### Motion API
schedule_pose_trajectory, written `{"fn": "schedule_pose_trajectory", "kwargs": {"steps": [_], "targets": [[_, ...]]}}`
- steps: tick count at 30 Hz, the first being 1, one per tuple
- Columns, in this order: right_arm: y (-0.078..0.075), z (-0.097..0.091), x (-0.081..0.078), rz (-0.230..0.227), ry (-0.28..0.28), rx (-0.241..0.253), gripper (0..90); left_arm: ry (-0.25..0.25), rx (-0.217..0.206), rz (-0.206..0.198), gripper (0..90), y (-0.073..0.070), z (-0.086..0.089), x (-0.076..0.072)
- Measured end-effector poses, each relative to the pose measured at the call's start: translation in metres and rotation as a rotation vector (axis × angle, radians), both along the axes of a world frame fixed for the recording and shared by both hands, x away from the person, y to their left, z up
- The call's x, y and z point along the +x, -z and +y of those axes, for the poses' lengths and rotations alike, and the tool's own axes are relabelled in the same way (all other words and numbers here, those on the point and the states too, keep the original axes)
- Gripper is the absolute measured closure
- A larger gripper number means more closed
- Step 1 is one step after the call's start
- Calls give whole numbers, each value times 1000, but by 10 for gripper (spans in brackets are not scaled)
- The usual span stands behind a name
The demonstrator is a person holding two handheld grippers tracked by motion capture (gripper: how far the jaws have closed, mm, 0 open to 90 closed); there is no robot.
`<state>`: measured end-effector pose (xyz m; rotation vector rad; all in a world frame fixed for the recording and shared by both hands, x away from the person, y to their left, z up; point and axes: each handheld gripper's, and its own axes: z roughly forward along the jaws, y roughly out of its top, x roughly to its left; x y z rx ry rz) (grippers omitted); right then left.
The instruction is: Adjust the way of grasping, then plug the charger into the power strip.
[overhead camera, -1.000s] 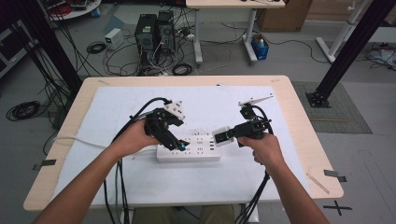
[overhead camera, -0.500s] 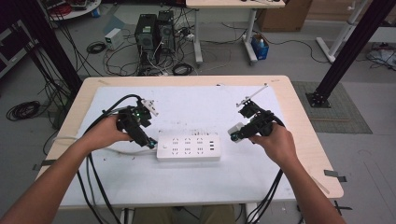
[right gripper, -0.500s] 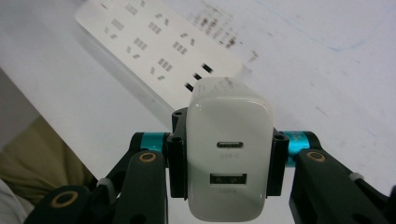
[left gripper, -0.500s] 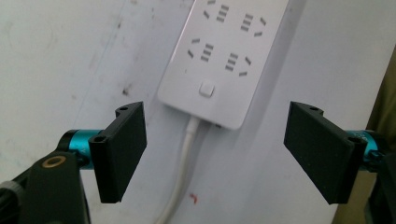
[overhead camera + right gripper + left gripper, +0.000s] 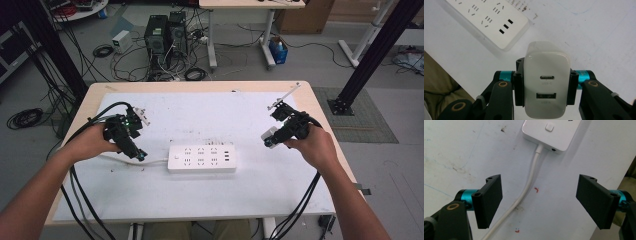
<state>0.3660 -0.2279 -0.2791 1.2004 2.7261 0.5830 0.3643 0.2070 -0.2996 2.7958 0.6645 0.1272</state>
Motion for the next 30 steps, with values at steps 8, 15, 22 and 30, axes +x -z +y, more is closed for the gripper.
{"fn": "schedule_pose_trajectory", "kwargs": {"steps": [8,15,22,30], "targets": [[-7,-3,3,15,-11,-51,620,75,46,-13,213,2,5,-6],[-7,-3,3,42,-19,-76,620,66,39,-16,213,4,9,-5],[-8,4,4,23,-33,-74,620,74,28,-35,213,2,11,-5],[-7,23,7,27,-93,-82,620,86,17,-41,213,2,12,-3]]}}
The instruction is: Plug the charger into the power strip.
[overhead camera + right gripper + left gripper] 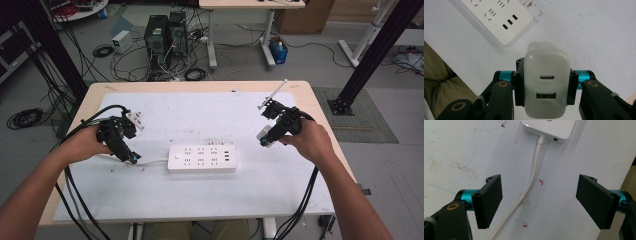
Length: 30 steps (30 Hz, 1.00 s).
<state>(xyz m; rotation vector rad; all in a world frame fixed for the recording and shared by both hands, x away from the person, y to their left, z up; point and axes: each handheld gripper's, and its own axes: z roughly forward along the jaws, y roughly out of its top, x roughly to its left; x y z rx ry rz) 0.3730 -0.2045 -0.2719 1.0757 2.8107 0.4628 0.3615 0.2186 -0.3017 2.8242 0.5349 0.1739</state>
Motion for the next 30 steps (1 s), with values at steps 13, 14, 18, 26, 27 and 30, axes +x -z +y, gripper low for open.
{"fn": "schedule_pose_trajectory", "kwargs": {"steps": [13,14,18,26,27,30], "targets": [[8,50,18,5,-177,-16,620,1,8,9,213,13,-1,4],[10,54,20,5,-185,-11,620,-4,3,10,213,15,-2,4],[16,74,25,14,-243,-17,620,12,14,9,213,16,-1,5],[33,109,34,37,-365,-61,620,16,-3,-9,213,19,-3,6],[36,114,35,40,-382,-75,620,23,-1,-10,213,20,-2,7],[44,128,36,48,-416,-118,620,13,-6,-1,213,24,-2,6]]}}
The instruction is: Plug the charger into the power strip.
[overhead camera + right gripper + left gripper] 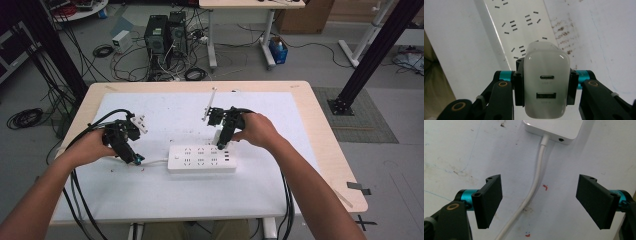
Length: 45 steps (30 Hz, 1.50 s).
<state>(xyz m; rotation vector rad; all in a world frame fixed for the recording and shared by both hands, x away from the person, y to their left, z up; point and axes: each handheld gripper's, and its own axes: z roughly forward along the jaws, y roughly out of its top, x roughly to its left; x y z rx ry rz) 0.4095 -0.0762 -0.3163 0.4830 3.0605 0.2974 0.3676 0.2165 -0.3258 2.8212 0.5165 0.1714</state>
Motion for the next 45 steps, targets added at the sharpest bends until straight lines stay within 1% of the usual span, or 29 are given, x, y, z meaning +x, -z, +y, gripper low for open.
{"fn": "schedule_pose_trajectory", "kwargs": {"steps": [4,9,11,12,13,14,15,16,17,18,19,20,23,24,26,27,29,30,31,32,33,34,35,36,37,38,39,42,45], "targets": [[11,12,3,-11,-68,-23,620,-4,-5,6,213,5,0,1],[25,21,6,-4,-104,-69,621,-10,-9,9,213,8,3,2],[27,22,7,-5,-118,-74,620,-10,-11,11,213,8,3,2],[29,24,6,-3,-118,-86,620,-13,-13,10,213,9,4,2],[32,27,7,-9,-147,-106,621,-18,-15,11,213,9,5,1],[34,29,6,-17,-155,-115,621,-10,-5,8,213,9,5,1],[37,31,5,-24,-173,-127,621,-18,-17,8,213,10,5,0],[39,33,5,-25,-185,-141,620,-10,-4,9,213,9,6,0],[41,34,5,-32,-200,-151,620,-21,-17,8,213,10,6,-1],[40,34,6,-33,-214,-144,620,-16,-15,7,213,9,7,-1],[40,35,5,-36,-207,-140,620,-12,-9,6,213,9,7,-1],[41,35,6,-33,-235,-149,620,-21,-20,5,213,9,7,-2],[45,38,3,-44,-273,-162,621,-32,-23,10,213,11,8,-4],[45,39,4,-38,-265,-158,621,-22,-12,11,213,11,9,-3],[45,39,5,-33,-262,-159,621,-28,-21,14,213,12,9,-4],[46,42,4,-40,-276,-189,622,-28,-19,17,213,12,9,-4],[47,45,1,-47,-261,-217,623,-27,-20,18,213,13,9,-4],[47,45,1,-47,-261,-217,623,-27,-20,18,213,13,9,-4],[52,47,-1,-63,-285,-247,624,-30,-31,20,213,13,9,-5],[55,49,-2,-76,-291,-268,624,-14,-19,25,213,13,9,-4],[55,49,-2,-71,-284,-270,623,-12,-19,28,213,13,9,-4],[54,49,-2,-63,-270,-266,623,-15,-23,29,213,14,8,-5],[54,48,-1,-63,-271,-263,622,-23,-31,30,213,15,7,-5],[55,48,1,-63,-276,-254,622,-15,-23,30,213,15,8,-4],[55,48,2,-55,-270,-253,623,-29,-37,34,213,17,7,-5],[55,48,3,-47,-264,-250,624,-30,-36,33,213,17,7,-5],[55,47,4,-34,-260,-249,624,-28,-30,36,213,17,7,-5],[56,44,13,20,-235,-211,623,-22,-22,39,213,17,9,-4],[57,42,19,68,-210,-189,621,-39,-35,43,213,17,9,-4]]}}
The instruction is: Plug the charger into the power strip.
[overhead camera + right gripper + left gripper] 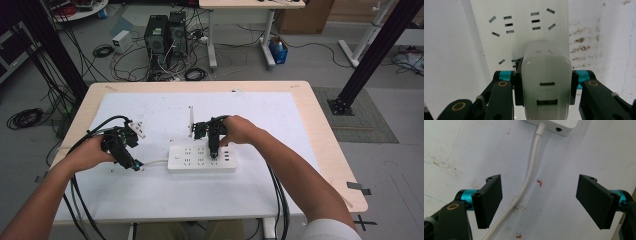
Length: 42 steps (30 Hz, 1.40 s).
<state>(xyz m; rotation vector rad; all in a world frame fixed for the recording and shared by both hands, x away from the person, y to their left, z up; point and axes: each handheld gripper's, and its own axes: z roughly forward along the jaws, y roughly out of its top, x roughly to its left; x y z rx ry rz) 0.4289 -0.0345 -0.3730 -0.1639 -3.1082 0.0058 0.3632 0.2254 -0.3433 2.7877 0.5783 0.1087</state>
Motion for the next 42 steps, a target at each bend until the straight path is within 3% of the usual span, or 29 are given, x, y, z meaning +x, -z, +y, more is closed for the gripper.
{"fn": "schedule_pose_trajectory", "kwargs": {"steps": [2,5,7,42], "targets": [[1,1,-1,-11,-9,2,623,7,9,2,213,0,0,1],[3,6,-13,-77,-52,-32,625,11,8,-1,213,1,-1,1],[3,6,-15,-93,-66,-39,626,2,3,1,213,1,-2,1],[4,6,-13,-88,-74,-48,622,7,-4,-6,213,4,-2,0]]}}
